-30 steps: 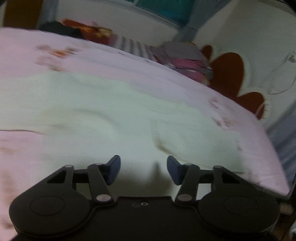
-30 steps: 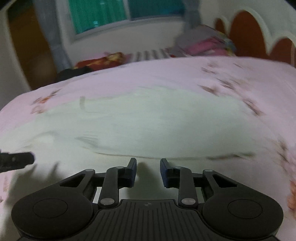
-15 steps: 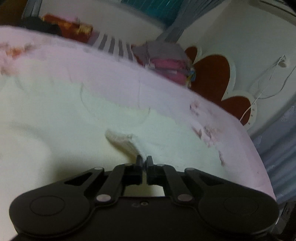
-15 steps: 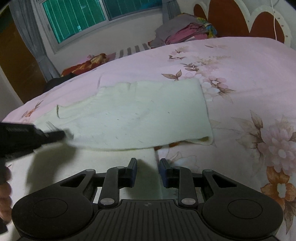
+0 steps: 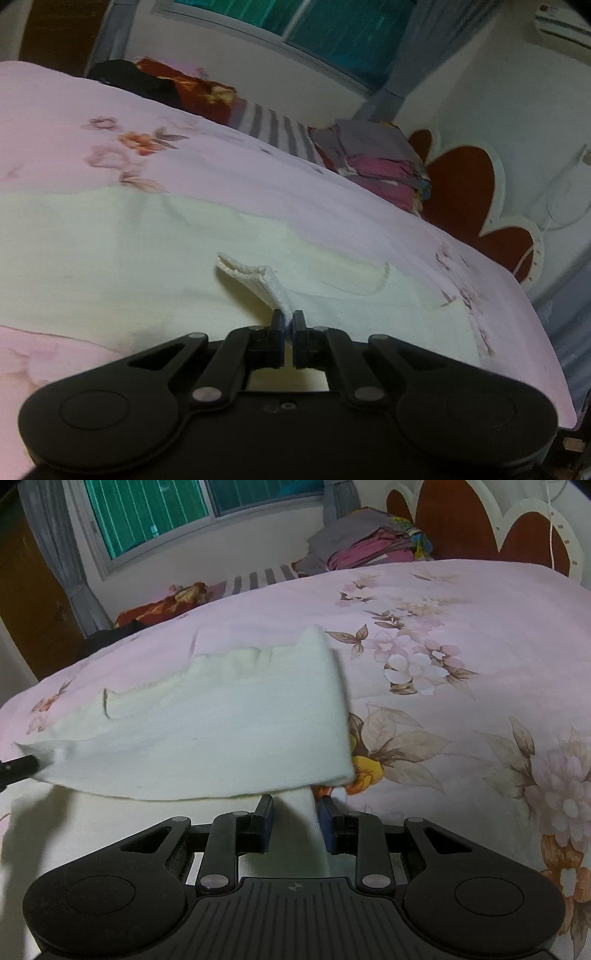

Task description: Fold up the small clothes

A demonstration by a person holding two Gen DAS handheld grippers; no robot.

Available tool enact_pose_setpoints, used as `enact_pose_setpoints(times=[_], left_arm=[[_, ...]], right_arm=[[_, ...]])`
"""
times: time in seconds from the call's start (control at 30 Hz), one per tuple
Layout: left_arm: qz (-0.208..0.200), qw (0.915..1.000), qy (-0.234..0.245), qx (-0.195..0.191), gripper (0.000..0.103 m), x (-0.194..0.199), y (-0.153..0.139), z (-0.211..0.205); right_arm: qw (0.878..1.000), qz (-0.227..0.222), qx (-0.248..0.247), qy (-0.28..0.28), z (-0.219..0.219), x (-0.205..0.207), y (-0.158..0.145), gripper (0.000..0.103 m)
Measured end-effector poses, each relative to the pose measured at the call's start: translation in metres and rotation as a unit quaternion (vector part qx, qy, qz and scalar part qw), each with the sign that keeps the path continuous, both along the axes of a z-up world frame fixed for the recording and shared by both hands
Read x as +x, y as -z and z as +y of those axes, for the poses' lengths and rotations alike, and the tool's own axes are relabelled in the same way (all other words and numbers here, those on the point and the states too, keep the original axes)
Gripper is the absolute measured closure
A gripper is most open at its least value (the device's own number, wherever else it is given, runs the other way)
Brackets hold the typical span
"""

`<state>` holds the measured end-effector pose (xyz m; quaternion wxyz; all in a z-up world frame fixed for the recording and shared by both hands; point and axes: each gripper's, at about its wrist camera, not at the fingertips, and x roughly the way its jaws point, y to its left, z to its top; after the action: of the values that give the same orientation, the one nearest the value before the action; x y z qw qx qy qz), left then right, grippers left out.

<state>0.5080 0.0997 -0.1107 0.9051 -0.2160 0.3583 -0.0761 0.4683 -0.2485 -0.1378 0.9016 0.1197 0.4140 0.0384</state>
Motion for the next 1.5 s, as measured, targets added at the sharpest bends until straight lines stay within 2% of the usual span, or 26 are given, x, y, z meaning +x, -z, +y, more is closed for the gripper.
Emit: enact_pose_setpoints(times=[0.23, 0.57, 0.63, 0.67, 0.73, 0.77, 0.8, 0.87, 0.97, 1.03, 1.17, 1.27, 1.3, 1.33, 1.4, 1.5], left_arm=[[0.003, 0.9999, -0.011, 0.007, 0.100, -0.003, 0.001, 0.018], [0.009, 0.9998, -0.003, 0.020, 0.099, -0.004, 0.013, 0.023], [0.018, 0.9992, -0.007, 0.034, 0.083, -0.004, 0.016, 0.023], [0.022, 0.9981, -0.023, 0.052, 0.074, -0.006, 0.015, 0.024], [-0.001, 0.9957, -0.054, 0.075, 0.070, -0.019, 0.006, 0.029], [-0.013, 0.9944, -0.061, 0.085, 0.065, -0.024, 0.001, 0.030], [-0.023, 0.9934, -0.062, 0.094, 0.057, -0.026, -0.004, 0.026], [-0.034, 0.9940, -0.028, 0.100, 0.048, -0.024, -0.010, 0.008], [-0.033, 0.9924, 0.038, 0.112, 0.046, -0.014, -0.006, -0.031], [-0.030, 0.9905, 0.057, 0.122, 0.046, -0.009, 0.001, -0.049], [-0.013, 0.9907, 0.042, 0.129, 0.046, -0.005, 0.012, -0.043], [-0.002, 0.9919, 0.017, 0.126, 0.048, -0.010, 0.020, -0.016], [-0.003, 0.9930, 0.013, 0.118, 0.048, -0.011, 0.019, -0.009], [-0.003, 0.9936, 0.012, 0.112, 0.048, -0.010, 0.019, -0.005], [-0.010, 0.9935, 0.011, 0.113, 0.045, -0.006, 0.014, -0.009], [-0.019, 0.9935, 0.029, 0.109, 0.043, 0.010, 0.011, -0.025]], right_arm=[[1.000, 0.000, -0.006, 0.006, 0.002, 0.002, 0.001, 0.075], [1.000, -0.002, -0.012, 0.015, 0.001, 0.001, -0.002, 0.075], [1.000, -0.021, -0.001, 0.010, -0.001, -0.005, -0.011, 0.075], [0.999, -0.032, -0.002, 0.008, 0.000, -0.009, -0.016, 0.075], [0.999, -0.054, -0.006, 0.006, 0.000, -0.013, -0.026, 0.077], [0.998, -0.061, -0.008, 0.008, 0.000, -0.013, -0.029, 0.083], [0.998, -0.062, -0.007, 0.008, 0.000, -0.012, -0.032, 0.095], [0.998, -0.061, 0.004, 0.009, 0.002, -0.006, -0.033, 0.096], [0.998, -0.055, 0.018, -0.017, 0.022, 0.006, -0.028, 0.096], [0.997, -0.052, 0.024, -0.050, 0.044, 0.011, -0.024, 0.096], [0.996, -0.040, 0.015, -0.079, 0.060, 0.018, -0.013, 0.096], [0.999, -0.025, -0.013, -0.018, 0.025, 0.022, -0.003, 0.097], [1.000, -0.022, 0.003, 0.001, 0.007, 0.023, 0.000, 0.103], [1.000, -0.020, 0.021, 0.004, -0.002, 0.026, -0.001, 0.103], [0.999, -0.036, 0.000, -0.005, 0.002, 0.030, -0.010, 0.103], [0.997, -0.052, 0.023, -0.045, 0.024, 0.044, -0.016, 0.103]])
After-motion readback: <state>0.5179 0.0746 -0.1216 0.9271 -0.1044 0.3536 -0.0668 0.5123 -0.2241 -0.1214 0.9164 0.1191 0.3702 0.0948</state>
